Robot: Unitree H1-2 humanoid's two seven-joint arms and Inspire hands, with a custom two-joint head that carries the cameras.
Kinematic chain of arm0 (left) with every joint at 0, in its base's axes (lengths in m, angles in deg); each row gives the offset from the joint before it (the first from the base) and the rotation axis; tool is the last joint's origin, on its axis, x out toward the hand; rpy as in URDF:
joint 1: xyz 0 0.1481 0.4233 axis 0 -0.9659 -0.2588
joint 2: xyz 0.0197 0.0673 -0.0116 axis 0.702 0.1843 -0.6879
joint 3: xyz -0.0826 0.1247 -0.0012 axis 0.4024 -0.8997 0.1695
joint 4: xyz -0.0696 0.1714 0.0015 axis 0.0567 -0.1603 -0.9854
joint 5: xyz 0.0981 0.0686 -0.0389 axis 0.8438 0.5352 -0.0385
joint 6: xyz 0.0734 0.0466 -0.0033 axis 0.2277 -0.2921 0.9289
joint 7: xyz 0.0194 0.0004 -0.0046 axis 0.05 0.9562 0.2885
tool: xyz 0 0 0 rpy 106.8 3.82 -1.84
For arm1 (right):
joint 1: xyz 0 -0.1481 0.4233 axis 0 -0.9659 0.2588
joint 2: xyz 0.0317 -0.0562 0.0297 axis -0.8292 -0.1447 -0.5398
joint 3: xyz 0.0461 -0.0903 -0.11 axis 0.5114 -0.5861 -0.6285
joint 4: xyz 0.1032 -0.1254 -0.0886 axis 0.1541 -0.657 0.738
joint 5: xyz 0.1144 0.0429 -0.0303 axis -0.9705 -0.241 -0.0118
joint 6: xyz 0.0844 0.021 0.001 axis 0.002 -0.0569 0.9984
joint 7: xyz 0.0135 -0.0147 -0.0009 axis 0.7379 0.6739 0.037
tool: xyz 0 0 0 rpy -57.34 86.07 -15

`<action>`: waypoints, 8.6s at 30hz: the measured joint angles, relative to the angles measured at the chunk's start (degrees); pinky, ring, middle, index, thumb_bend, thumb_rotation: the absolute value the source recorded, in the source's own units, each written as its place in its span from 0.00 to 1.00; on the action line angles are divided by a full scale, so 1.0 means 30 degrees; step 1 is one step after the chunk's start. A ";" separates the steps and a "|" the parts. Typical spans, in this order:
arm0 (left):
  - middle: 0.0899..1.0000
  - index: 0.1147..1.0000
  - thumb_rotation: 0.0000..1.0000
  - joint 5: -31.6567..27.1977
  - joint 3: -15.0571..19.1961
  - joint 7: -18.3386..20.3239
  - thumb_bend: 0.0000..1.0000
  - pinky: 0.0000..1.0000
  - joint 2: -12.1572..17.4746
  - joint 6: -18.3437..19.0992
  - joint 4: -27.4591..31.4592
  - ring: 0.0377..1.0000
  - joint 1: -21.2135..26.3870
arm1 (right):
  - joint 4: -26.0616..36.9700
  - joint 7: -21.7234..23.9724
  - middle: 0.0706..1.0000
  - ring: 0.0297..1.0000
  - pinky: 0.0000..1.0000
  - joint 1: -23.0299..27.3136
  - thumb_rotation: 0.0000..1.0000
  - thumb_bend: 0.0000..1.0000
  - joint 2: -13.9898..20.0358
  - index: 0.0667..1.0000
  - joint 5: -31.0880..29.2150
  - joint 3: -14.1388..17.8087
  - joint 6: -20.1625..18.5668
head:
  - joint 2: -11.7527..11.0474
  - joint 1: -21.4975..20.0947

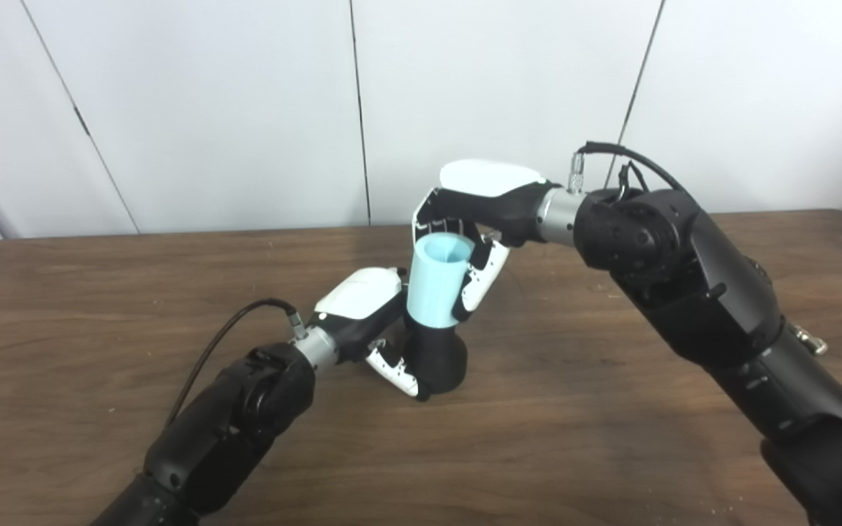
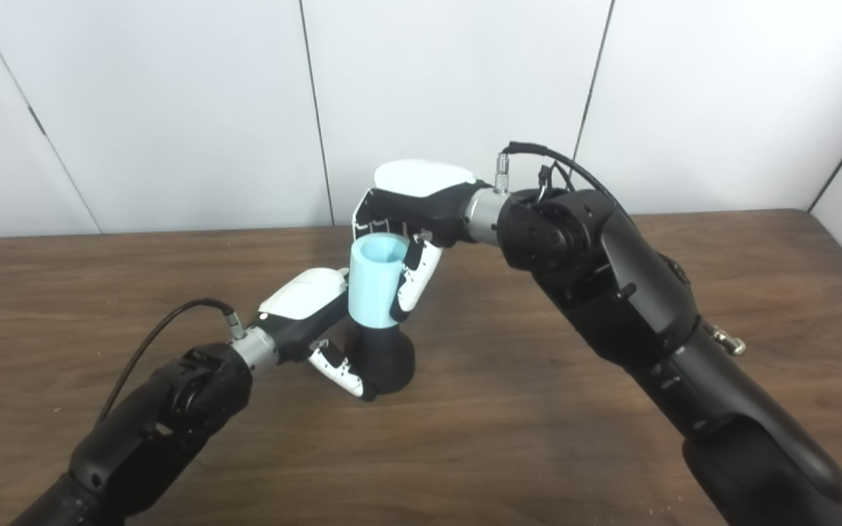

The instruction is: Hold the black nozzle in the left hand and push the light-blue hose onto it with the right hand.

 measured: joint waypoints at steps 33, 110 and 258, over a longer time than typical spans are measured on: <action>0.48 0.38 0.00 0.0069 -0.0014 0.0550 0.52 1.00 0.0007 0.0210 0.0300 0.66 -0.0005 | 0.0426 -0.0382 0.46 0.42 0.35 -0.0168 0.00 0.50 0.0077 0.46 0.0137 -0.1918 0.0330 | 0.0146 -0.0088; 0.47 0.39 0.00 0.0076 0.0058 0.0654 0.52 1.00 -0.0048 0.0050 0.0136 0.66 0.0071 | 0.5290 -0.1222 1.00 1.00 1.00 -0.5866 0.67 0.80 0.1913 1.00 -0.3089 0.2313 0.3241 | 0.0059 -0.0146; 0.67 0.72 0.25 -1.1377 1.2985 -0.3210 0.57 0.59 -0.5744 0.2813 0.5974 0.65 -0.7236 | 0.2711 -1.4399 0.72 0.63 0.54 -1.3782 0.11 0.75 -0.6938 0.74 -0.8917 0.9741 -0.0016 | 0.0234 0.1787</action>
